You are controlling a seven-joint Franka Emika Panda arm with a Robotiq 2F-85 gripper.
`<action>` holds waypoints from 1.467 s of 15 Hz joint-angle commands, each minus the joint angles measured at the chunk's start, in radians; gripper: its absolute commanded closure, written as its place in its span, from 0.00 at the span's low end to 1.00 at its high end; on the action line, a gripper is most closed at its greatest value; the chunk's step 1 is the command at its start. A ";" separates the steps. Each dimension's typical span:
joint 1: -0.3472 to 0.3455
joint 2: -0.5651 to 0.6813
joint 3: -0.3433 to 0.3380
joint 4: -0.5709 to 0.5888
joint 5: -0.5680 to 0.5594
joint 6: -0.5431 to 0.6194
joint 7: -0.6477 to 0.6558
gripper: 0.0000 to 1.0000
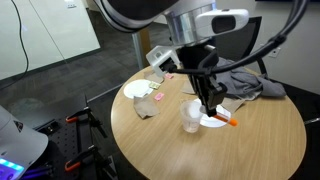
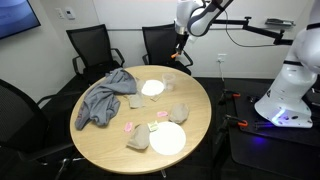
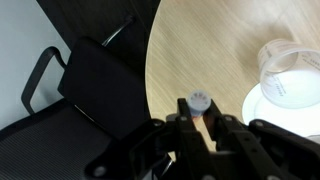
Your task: Take the marker from the cup and put it on the table
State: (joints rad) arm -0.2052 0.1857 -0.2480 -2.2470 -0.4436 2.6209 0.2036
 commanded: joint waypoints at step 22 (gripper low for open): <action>0.022 0.453 -0.058 0.111 0.273 0.414 -0.120 0.95</action>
State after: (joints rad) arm -0.1713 0.6003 -0.3221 -2.1675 -0.2148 3.0125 0.1307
